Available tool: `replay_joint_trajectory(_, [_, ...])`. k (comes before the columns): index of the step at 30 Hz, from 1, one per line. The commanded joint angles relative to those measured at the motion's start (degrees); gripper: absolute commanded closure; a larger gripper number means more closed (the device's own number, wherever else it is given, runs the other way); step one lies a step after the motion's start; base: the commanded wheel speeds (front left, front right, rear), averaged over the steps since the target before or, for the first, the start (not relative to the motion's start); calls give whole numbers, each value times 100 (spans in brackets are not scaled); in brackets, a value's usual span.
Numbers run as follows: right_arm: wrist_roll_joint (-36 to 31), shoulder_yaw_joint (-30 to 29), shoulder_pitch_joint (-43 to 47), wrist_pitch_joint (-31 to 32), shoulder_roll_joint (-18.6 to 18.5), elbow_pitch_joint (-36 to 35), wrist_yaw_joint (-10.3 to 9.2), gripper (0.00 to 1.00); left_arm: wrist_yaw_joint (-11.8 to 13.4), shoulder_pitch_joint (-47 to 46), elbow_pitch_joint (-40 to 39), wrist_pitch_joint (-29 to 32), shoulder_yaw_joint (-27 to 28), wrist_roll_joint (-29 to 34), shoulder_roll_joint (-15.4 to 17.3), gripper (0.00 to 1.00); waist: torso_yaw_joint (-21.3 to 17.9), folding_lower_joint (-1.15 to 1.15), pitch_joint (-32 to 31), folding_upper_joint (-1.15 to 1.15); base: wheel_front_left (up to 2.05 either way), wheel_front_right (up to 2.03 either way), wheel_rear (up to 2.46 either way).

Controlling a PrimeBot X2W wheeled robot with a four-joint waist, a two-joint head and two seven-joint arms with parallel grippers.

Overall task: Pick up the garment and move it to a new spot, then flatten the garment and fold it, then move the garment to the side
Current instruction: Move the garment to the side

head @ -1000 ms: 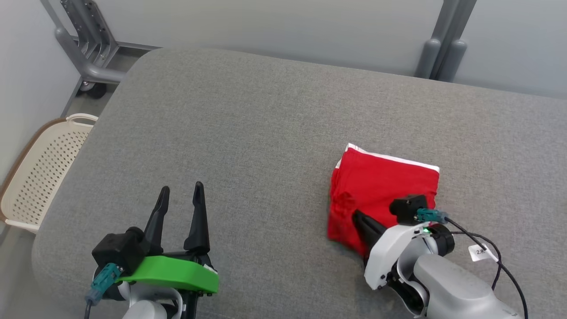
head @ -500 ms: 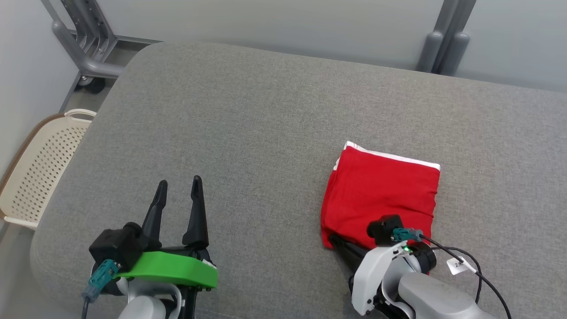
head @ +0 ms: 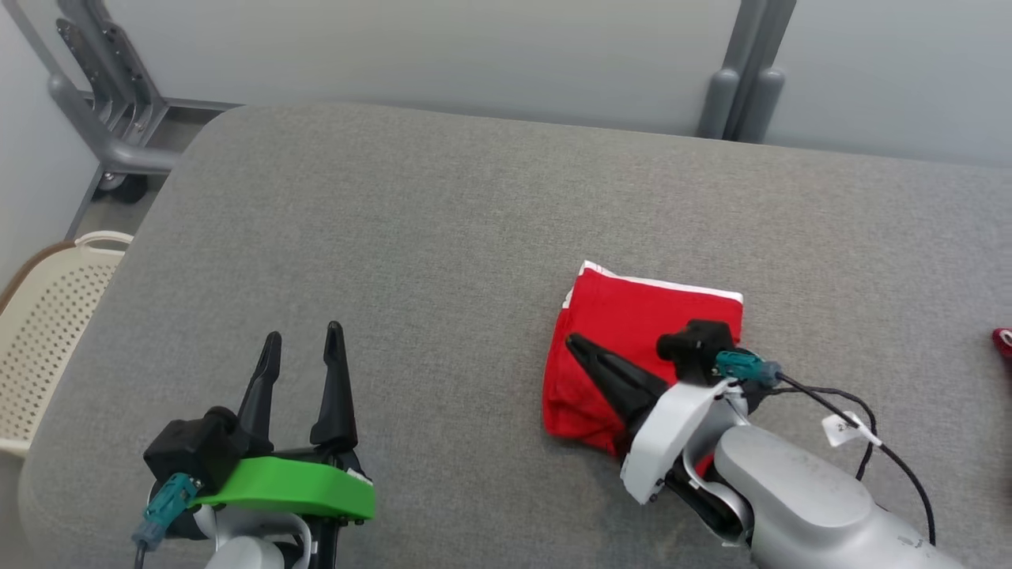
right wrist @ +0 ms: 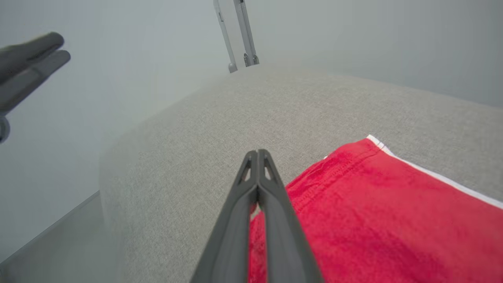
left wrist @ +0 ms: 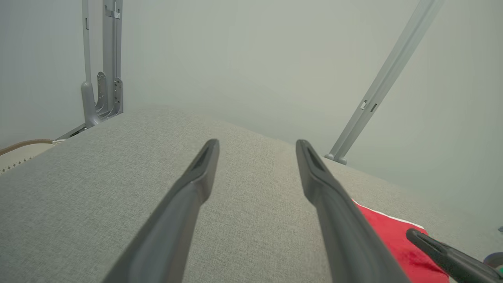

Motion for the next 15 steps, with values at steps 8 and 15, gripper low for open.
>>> replay_joint_trajectory(8, [-795,-1395,679,32,-334,-850,0,0,41,232,-41,-14,10,-71,37,0,-657,0,-416,0,0,0,0])
replay_joint_trajectory(15, [-1152,-2265,1115,479,-458,-1224,0,0,50,299,-93,-30,-17,-69,13,0,-1032,0,-563,0,0,0,0])
